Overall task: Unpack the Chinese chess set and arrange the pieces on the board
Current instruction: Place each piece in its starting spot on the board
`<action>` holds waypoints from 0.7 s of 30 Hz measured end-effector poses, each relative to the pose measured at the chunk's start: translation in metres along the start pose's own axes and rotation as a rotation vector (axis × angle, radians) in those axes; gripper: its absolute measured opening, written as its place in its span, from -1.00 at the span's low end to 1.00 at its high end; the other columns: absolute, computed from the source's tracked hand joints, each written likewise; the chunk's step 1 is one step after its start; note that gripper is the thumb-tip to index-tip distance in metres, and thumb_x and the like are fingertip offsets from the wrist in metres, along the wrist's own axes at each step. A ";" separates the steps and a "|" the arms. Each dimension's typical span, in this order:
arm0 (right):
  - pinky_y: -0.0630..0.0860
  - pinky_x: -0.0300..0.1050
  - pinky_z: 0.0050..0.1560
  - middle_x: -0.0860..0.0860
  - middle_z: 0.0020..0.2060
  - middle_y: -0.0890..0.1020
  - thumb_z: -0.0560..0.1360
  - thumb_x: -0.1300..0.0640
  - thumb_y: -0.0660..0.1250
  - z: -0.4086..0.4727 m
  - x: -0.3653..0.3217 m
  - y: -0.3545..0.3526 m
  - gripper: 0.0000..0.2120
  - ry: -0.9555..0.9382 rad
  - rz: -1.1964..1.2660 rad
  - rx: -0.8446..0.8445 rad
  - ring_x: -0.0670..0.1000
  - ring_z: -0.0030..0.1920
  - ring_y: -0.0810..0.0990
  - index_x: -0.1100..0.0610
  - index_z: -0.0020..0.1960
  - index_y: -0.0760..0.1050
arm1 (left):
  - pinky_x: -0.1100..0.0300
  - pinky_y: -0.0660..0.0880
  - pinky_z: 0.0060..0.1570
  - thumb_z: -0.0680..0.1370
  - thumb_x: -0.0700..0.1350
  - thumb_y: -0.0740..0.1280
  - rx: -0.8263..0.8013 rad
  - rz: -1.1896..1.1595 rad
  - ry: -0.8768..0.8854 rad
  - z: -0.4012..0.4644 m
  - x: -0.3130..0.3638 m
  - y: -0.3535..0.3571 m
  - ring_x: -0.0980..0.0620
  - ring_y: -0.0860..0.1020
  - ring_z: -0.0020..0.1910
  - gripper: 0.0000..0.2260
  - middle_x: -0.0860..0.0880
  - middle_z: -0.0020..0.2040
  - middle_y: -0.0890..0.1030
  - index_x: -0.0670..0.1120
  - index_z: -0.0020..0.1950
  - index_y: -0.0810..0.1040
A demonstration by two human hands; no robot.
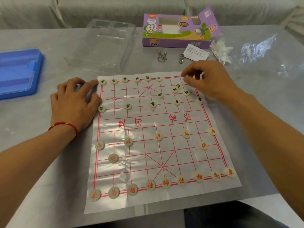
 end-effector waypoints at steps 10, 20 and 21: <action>0.39 -0.29 -0.21 -0.10 -0.05 0.59 0.58 0.07 0.35 0.014 -0.016 0.003 -0.78 -0.103 -0.202 -0.248 -0.09 -0.14 0.53 0.00 0.21 0.61 | -0.22 0.23 0.37 0.62 0.23 0.10 0.005 -0.010 -0.001 0.000 0.000 0.000 -0.17 0.26 0.43 -0.56 -0.05 0.42 0.34 0.19 0.49 0.29; 0.40 -0.29 -0.25 -0.10 -0.07 0.62 0.49 0.12 0.47 0.027 -0.023 0.013 -0.77 -0.090 -0.304 -0.432 -0.15 -0.17 0.54 -0.04 0.14 0.64 | -0.22 0.24 0.37 0.63 0.24 0.10 0.012 -0.016 0.004 -0.001 0.002 -0.002 -0.18 0.26 0.43 -0.56 -0.06 0.43 0.35 0.18 0.49 0.31; 0.41 -0.28 -0.23 -0.08 -0.07 0.64 0.48 0.12 0.48 0.028 -0.024 0.012 -0.77 -0.079 -0.311 -0.436 -0.14 -0.16 0.54 -0.03 0.13 0.64 | -0.22 0.24 0.37 0.63 0.24 0.09 0.013 -0.016 0.005 -0.001 0.002 -0.002 -0.17 0.26 0.43 -0.56 -0.06 0.43 0.34 0.18 0.49 0.31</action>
Point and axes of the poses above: each hand's wrist, its own z-axis towards the middle knuckle, its own y-axis out of the palm, x = y × z, the point moved 4 cm from there along z, towards the middle knuckle
